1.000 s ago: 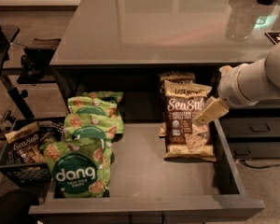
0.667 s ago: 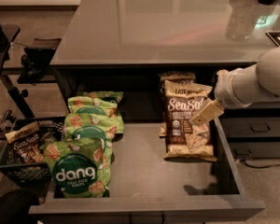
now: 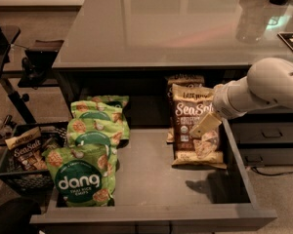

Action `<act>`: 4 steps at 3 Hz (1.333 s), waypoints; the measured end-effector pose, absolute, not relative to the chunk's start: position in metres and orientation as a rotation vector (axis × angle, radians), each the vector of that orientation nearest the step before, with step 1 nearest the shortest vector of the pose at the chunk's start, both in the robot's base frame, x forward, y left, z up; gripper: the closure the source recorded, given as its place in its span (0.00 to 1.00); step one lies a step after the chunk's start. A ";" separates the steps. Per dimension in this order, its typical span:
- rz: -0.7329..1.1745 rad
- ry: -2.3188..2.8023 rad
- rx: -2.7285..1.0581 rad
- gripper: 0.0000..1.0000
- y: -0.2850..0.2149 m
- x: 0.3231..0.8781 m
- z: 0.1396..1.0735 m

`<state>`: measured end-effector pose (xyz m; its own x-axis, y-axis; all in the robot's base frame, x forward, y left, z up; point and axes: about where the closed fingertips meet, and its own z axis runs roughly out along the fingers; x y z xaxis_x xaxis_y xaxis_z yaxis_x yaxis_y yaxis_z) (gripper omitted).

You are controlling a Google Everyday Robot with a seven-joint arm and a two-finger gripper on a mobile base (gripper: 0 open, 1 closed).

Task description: Pick brown chip bag from top drawer and place on counter

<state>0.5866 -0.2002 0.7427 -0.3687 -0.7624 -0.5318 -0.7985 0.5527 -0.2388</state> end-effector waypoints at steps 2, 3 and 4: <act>0.108 2.223 -1.289 0.00 -0.196 0.602 0.700; 0.099 2.237 -1.289 0.00 -0.197 0.607 0.686; 0.083 2.245 -1.280 0.00 -0.197 0.610 0.678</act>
Offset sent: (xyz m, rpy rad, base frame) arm 0.0256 0.0015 -0.0676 -0.0203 0.0697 0.0203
